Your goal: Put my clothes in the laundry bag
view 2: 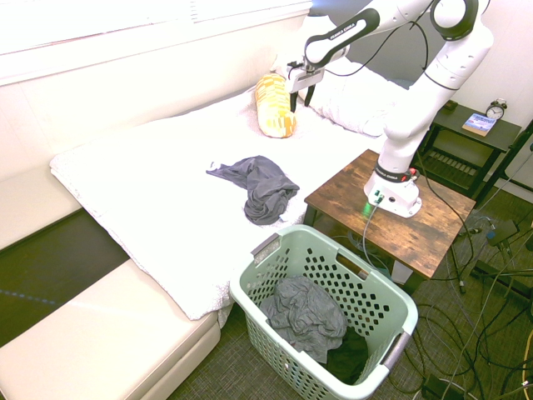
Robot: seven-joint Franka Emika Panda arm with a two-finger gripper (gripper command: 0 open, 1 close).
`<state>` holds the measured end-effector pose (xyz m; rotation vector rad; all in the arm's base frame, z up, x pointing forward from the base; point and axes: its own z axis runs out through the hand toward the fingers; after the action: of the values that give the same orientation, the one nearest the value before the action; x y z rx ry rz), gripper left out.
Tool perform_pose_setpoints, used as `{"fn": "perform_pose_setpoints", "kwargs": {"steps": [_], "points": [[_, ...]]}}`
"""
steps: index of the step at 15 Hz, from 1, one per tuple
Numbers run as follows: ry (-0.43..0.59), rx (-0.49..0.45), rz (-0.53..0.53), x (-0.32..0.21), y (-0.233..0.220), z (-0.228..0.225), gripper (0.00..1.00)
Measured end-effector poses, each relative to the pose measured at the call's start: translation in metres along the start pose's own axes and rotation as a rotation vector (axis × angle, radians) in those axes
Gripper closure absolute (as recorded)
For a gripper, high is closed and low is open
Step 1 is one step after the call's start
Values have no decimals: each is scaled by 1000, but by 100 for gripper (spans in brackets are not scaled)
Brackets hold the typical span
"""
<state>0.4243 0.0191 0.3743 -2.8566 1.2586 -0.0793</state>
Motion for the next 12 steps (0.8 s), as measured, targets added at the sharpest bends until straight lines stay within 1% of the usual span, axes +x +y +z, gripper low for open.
{"fn": "perform_pose_setpoints", "kwargs": {"steps": [2,4,6,7,9,10,12], "points": [[-2,-1,-11,0,0,1,0],[16,21,-36,1,-17,-4,0],[48,63,-69,-1,-59,-8,0],[57,72,-80,-3,-84,0,0],[75,44,-91,-8,-127,34,0],[81,21,-92,-8,-143,57,0],[57,-18,-92,0,-164,109,0]]}}
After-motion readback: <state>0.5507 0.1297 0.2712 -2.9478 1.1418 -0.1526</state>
